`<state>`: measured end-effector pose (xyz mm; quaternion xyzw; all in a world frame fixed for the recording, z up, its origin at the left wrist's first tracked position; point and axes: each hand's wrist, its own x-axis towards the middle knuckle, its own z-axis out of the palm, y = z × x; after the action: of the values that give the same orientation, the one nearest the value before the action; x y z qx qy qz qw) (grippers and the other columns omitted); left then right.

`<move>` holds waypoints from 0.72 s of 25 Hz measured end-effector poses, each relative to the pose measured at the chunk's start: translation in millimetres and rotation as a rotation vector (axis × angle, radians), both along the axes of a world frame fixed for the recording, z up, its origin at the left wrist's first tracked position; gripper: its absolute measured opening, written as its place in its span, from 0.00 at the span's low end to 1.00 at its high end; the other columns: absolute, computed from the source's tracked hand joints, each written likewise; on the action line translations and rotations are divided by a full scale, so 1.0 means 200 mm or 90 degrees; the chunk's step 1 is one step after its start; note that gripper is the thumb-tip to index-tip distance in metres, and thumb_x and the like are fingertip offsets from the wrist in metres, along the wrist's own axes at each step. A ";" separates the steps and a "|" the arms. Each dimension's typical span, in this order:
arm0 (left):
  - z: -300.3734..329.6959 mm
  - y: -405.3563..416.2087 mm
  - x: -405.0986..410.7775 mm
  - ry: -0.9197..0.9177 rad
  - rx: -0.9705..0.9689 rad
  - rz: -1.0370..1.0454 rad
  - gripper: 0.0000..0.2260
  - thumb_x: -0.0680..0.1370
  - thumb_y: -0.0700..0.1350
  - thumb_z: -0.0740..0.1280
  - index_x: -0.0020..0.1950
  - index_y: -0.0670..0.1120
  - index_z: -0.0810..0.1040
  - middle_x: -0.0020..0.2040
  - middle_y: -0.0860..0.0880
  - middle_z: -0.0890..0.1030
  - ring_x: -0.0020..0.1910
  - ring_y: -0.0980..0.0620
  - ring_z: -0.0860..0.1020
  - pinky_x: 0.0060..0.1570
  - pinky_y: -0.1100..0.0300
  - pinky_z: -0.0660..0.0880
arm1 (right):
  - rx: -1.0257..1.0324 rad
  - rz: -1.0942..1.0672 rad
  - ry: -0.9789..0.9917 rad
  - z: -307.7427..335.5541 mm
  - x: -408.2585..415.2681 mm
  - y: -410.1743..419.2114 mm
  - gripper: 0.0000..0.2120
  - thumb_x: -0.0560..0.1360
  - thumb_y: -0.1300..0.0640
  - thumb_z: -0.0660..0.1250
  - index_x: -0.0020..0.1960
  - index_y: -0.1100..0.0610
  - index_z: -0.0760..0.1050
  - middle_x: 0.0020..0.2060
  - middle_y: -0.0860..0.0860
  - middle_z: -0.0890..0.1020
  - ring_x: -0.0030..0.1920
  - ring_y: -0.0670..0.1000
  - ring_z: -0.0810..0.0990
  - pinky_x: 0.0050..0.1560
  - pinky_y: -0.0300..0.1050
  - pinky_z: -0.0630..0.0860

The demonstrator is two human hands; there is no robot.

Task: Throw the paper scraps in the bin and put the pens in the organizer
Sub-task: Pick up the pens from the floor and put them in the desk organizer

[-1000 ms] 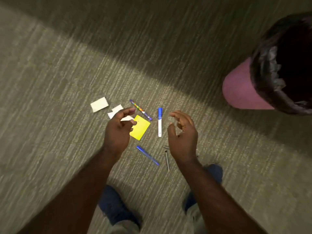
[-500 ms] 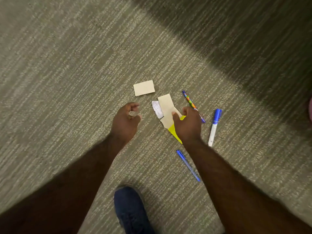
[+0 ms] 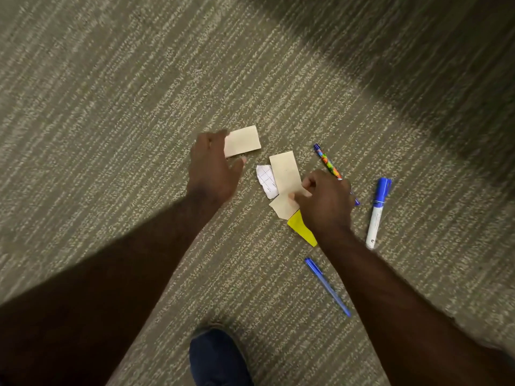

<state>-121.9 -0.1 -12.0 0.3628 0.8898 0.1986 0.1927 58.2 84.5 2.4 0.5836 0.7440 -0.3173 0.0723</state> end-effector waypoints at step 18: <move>0.04 -0.19 0.09 -0.243 -0.004 0.283 0.20 0.70 0.47 0.73 0.59 0.43 0.75 0.54 0.45 0.81 0.50 0.45 0.79 0.46 0.52 0.76 | -0.011 0.028 0.090 -0.09 -0.18 -0.06 0.17 0.69 0.58 0.72 0.56 0.59 0.74 0.60 0.58 0.70 0.58 0.59 0.72 0.62 0.50 0.69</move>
<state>-104.5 -37.4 -3.8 0.1144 0.8958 0.2979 0.3093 21.6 73.2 -16.0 0.5425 0.7574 -0.3620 0.0317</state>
